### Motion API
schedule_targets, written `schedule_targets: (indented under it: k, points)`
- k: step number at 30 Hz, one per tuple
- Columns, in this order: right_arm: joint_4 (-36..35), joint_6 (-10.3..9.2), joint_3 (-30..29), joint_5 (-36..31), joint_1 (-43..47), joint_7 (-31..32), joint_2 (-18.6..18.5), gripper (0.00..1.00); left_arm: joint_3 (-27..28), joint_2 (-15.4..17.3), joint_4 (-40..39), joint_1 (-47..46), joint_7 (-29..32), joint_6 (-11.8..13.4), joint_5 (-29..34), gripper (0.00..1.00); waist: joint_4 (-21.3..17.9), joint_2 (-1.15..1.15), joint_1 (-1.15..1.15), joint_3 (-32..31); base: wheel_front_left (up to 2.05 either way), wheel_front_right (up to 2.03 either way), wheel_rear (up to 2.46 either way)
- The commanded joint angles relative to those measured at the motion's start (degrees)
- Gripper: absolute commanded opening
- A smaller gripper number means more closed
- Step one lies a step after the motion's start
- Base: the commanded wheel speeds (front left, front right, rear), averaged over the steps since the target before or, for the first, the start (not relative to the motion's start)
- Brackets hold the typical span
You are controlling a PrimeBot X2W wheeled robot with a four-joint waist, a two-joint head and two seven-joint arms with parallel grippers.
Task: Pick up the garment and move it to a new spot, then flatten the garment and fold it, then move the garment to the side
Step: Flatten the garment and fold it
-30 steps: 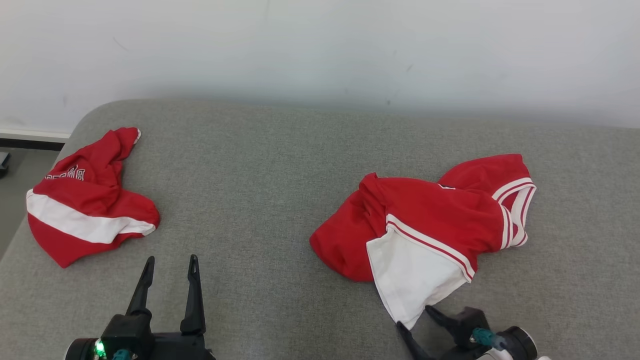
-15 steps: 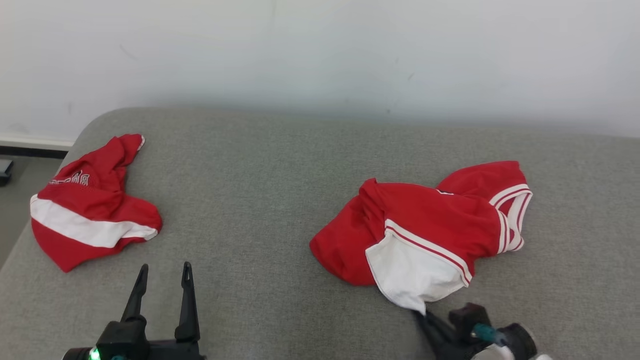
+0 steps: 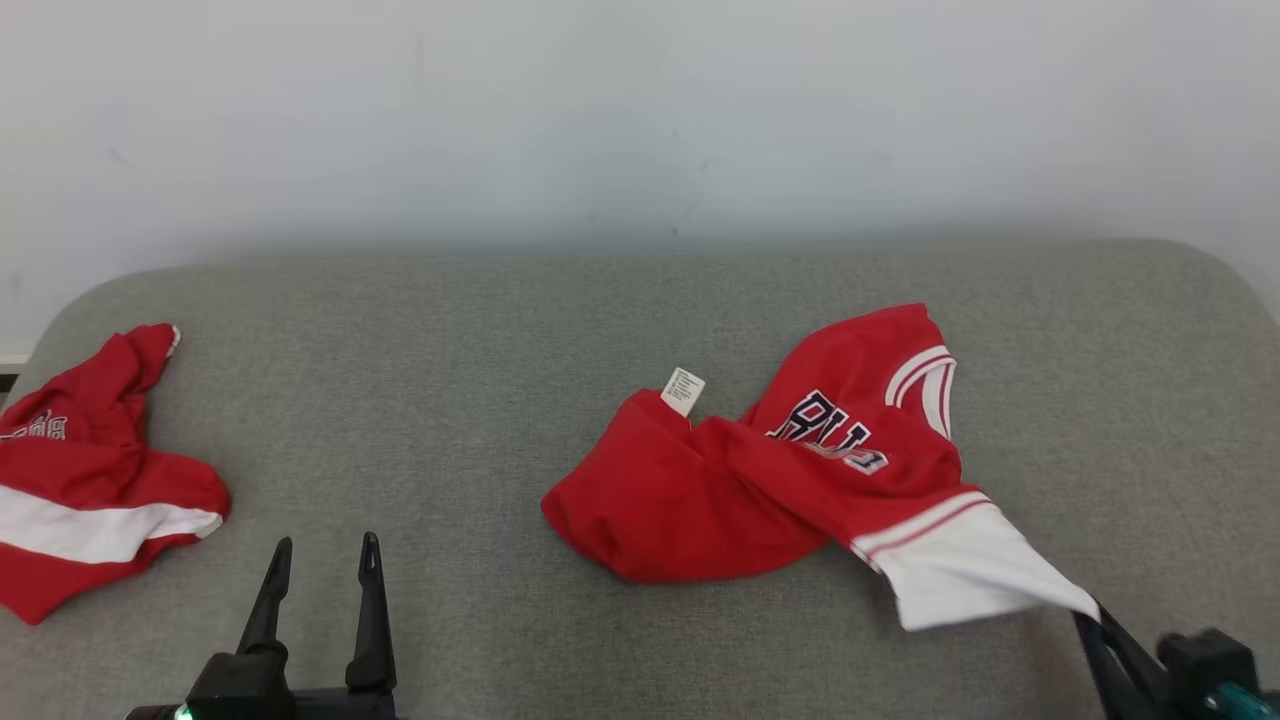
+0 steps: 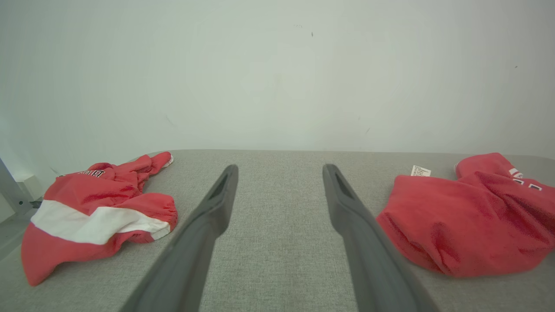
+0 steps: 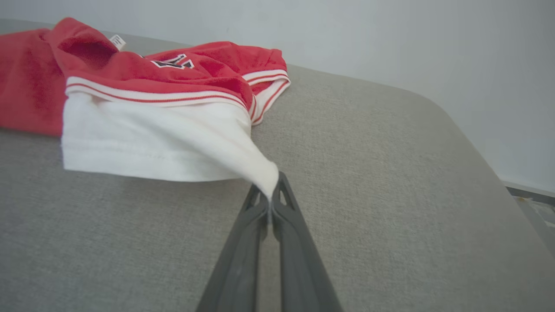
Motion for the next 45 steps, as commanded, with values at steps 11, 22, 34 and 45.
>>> schedule_targets:
  k: [11, 22, 34, 45]
  points:
    - [-13.60, -0.13, -9.68, 1.52, 10.74, 5.91, 3.91, 1.00, 0.38, -0.06, 0.26, -0.38, -0.19, -0.18, 0.06, 1.00, -2.17, 0.00, 0.00, 0.81, 0.00, 0.00, 0.00]
    - [-29.94, -0.13, -9.97, 2.12, 11.49, 10.16, 4.53, 1.00, 0.80, 0.20, -0.01, 0.19, -0.19, -0.10, 0.16, 1.00, -2.39, 0.00, 0.00, -0.13, 0.00, 0.00, 0.00]
    - [-27.47, -0.13, -7.56, 2.05, 7.99, 8.48, 7.95, 1.00, 0.29, 0.65, 1.23, -3.71, 0.02, -1.71, -1.86, 1.00, -2.84, 0.00, 0.00, 1.29, 0.00, 0.00, 0.00]
    - [-15.75, -0.13, -0.44, 3.16, -0.36, 1.62, 10.83, 1.00, -4.33, 8.46, 5.81, -20.78, 10.05, -5.57, -4.72, 1.00, -11.03, 0.00, 0.00, 5.95, 0.00, 0.00, 0.00]
